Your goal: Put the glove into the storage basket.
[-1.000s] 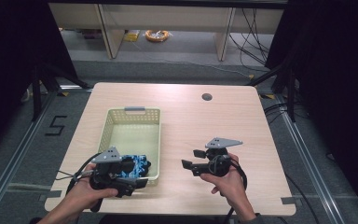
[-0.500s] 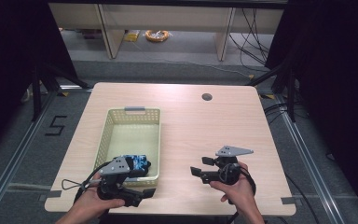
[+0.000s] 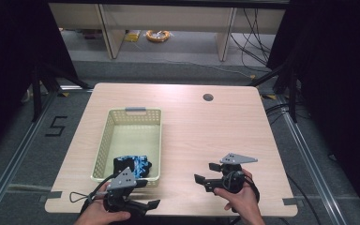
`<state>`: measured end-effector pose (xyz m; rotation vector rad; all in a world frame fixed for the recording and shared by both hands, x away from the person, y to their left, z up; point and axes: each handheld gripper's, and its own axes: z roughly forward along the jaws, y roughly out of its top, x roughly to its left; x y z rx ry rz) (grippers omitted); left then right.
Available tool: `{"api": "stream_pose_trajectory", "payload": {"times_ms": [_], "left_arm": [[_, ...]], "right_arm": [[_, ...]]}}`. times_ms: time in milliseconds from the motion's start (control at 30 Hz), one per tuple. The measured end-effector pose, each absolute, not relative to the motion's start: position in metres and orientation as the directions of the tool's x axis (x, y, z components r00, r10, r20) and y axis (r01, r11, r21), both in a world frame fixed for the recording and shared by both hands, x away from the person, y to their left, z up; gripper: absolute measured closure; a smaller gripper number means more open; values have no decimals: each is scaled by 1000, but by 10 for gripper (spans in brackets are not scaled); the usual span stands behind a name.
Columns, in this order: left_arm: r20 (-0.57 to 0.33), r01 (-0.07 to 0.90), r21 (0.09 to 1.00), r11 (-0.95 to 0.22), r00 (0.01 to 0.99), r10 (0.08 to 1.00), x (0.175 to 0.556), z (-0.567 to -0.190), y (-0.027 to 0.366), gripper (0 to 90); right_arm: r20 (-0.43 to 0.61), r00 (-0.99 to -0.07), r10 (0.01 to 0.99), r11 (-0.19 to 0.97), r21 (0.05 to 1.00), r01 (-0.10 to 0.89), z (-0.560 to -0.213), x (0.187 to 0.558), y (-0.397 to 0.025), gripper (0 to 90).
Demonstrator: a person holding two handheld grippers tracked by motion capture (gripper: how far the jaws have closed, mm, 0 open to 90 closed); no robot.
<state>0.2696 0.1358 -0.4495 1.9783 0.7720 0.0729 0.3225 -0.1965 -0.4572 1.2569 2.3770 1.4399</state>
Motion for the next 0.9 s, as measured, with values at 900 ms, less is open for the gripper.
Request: {"api": "stream_pose_trajectory", "payload": {"times_ms": [900], "left_arm": [[-199, 477, 755, -449, 820, 537, 259, -481, 136, 186]], "right_arm": [[314, -653, 689, 243, 749, 616, -476, 298, -203, 213]]}}
